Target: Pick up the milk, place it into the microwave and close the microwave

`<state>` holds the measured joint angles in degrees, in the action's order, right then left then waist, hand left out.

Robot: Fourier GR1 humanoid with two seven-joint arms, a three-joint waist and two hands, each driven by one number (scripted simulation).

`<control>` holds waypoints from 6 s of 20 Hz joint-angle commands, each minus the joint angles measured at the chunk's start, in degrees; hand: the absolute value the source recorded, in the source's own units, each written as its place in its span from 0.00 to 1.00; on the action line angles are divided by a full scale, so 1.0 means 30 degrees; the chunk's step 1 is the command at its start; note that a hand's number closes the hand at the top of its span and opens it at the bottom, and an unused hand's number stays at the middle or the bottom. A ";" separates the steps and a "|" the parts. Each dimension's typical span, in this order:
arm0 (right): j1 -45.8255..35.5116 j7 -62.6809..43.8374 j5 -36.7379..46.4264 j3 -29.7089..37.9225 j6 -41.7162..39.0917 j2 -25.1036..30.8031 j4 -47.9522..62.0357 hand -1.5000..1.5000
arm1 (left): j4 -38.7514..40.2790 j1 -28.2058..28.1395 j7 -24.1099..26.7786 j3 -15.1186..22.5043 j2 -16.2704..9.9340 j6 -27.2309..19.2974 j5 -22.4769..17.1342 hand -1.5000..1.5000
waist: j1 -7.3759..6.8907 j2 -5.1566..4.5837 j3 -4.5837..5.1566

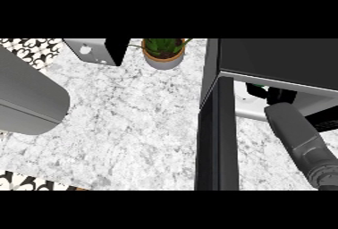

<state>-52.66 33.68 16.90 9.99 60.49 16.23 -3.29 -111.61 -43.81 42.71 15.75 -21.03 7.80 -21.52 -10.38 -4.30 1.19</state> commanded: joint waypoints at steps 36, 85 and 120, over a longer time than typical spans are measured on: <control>0.2970 0.7566 -0.3257 0.2871 -1.4639 -0.3911 -0.1730 0.00 | 0.0009 -0.0484 0.0214 0.0328 0.0525 -0.0455 0.0948 0.00 | 0.2527 0.1095 -0.0463; 2.0255 0.8622 -0.9015 0.3300 -2.6912 0.2165 -1.4154 0.00 | 0.6491 0.9189 -0.6985 0.6051 0.5449 -0.3894 0.9864 1.00 | 0.3556 0.1450 -0.0394; 1.9208 0.6238 -1.2197 0.0963 -2.9241 0.4721 -1.8520 0.00 | 1.5397 2.3334 -1.0389 1.5648 0.6992 -0.9509 0.2323 1.00 | 0.6425 0.1131 -0.0303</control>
<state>5.32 49.69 -18.07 13.05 -20.94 29.46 -57.20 -64.57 22.22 11.68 61.53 -1.19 -18.25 -11.19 7.14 -0.84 0.19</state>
